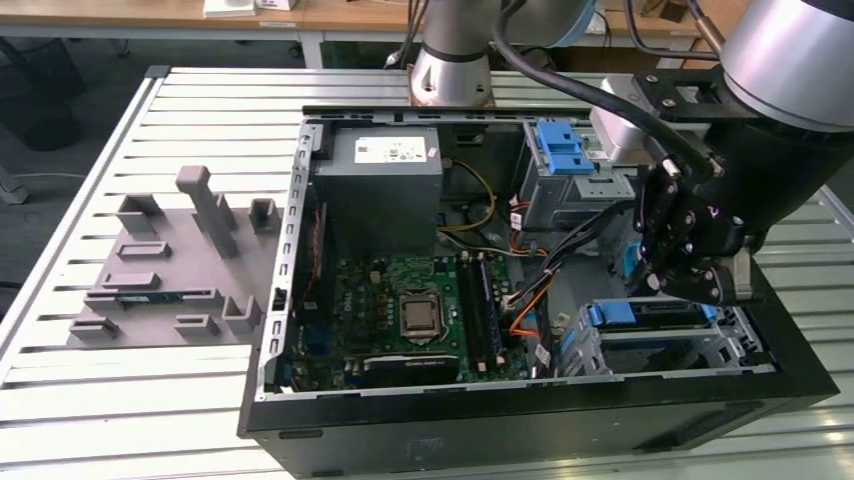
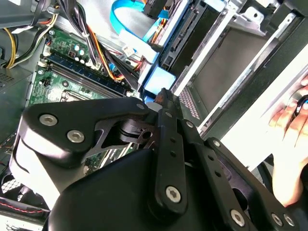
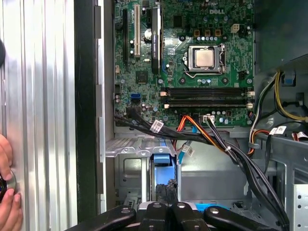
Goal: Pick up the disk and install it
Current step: 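Insert the first disk wire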
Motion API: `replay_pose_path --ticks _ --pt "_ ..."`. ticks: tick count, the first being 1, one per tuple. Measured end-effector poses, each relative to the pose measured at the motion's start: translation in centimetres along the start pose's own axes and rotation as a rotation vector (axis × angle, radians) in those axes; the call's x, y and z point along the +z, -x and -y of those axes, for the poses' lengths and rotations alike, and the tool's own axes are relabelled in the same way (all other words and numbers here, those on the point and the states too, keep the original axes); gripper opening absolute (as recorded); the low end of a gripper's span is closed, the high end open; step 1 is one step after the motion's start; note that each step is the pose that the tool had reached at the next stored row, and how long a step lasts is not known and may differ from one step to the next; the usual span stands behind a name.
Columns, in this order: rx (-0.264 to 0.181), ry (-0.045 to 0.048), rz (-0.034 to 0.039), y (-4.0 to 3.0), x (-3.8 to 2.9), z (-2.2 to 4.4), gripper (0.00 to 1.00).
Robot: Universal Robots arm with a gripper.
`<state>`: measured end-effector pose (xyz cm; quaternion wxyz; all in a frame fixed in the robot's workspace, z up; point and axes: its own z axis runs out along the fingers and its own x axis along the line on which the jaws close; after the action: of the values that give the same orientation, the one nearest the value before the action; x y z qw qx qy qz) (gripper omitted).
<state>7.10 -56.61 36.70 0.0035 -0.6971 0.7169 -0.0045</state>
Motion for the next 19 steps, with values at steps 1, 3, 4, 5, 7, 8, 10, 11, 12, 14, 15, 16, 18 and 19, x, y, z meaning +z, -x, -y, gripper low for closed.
replay_pose_path --ticks 1,3,4,5,7,8,10,11,12,14,15,16,18,19 --pt "0.000 0.0000 0.0000 0.01 0.00 0.16 0.11" --pt "0.000 0.0000 0.0000 0.01 0.00 0.48 0.11" --pt "0.000 0.0000 0.0000 0.02 0.01 0.66 0.11" --pt "0.000 0.0000 0.0000 0.03 0.01 0.86 0.11" --pt "0.000 0.0000 0.0000 0.04 0.01 1.25 0.11" --pt "0.000 0.0000 0.0000 0.04 0.02 1.45 0.11" --pt "0.000 0.0000 0.0000 0.05 0.02 1.82 0.11" --pt "0.000 0.0000 0.0001 0.06 0.02 2.00 0.11" --pt "0.000 0.0000 0.0000 0.06 0.02 2.18 0.11" --pt "0.000 0.0000 -0.0001 0.07 0.02 2.51 0.11" --pt "0.000 0.0000 -0.0002 0.08 0.02 2.67 0.11" --pt "0.000 0.0000 -0.0001 0.08 0.03 2.83 0.11" --pt "0.000 0.0000 -0.0001 0.09 0.03 3.12 0.11" --pt "0.000 0.0000 0.0000 0.10 0.03 3.24 0.11"
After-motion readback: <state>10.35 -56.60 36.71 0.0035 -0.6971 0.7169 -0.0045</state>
